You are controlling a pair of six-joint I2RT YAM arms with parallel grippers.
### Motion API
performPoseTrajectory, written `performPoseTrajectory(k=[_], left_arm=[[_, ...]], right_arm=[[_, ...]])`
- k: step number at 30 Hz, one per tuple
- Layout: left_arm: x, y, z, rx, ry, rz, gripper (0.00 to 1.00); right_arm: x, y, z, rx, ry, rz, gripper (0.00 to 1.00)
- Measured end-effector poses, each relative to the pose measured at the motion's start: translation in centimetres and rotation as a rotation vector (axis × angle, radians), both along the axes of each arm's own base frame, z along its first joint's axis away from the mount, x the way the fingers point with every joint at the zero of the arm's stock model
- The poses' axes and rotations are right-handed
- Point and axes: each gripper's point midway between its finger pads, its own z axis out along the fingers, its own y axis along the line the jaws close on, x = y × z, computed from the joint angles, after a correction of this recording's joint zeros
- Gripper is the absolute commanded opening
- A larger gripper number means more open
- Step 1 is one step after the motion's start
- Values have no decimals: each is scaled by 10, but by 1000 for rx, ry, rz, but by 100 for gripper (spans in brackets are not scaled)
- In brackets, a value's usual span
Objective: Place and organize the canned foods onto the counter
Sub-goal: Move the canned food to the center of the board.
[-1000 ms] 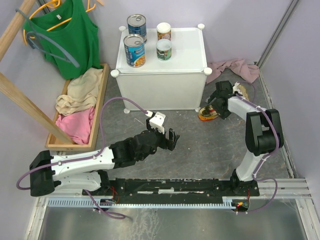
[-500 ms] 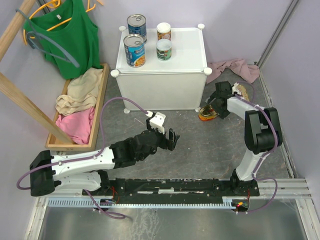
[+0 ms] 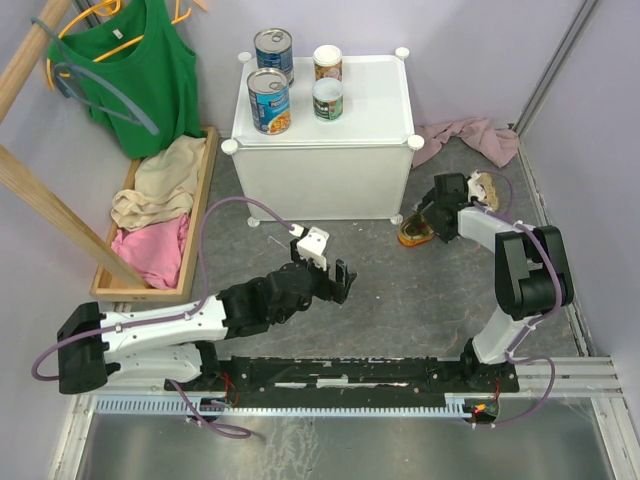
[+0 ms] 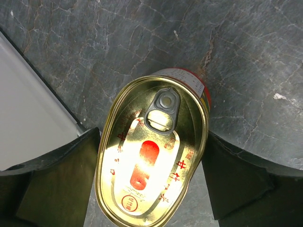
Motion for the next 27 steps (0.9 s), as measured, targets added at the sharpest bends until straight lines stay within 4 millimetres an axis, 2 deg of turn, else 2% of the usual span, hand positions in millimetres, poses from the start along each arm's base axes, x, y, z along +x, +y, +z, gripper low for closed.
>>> performPoseTrajectory(k=[3,9,16,24,27], left_arm=[[-1,2,2,-7,-3,0,85],[-1,4,7,-17,-7,2,87],[-2,9,7,-6,-6,10,87],[-1,18,4,19,-4,31,87],[0,20,5,18,-5,42,87]], right_arm=[[-4,1,0,4,-11,12,61],[-20,3,1,15,-28,48,53],[-47,10,2,-9,-30,121,28],[-89,50,6,-93,-12,325,24],[-98,67,11,-130,-22,410,24]])
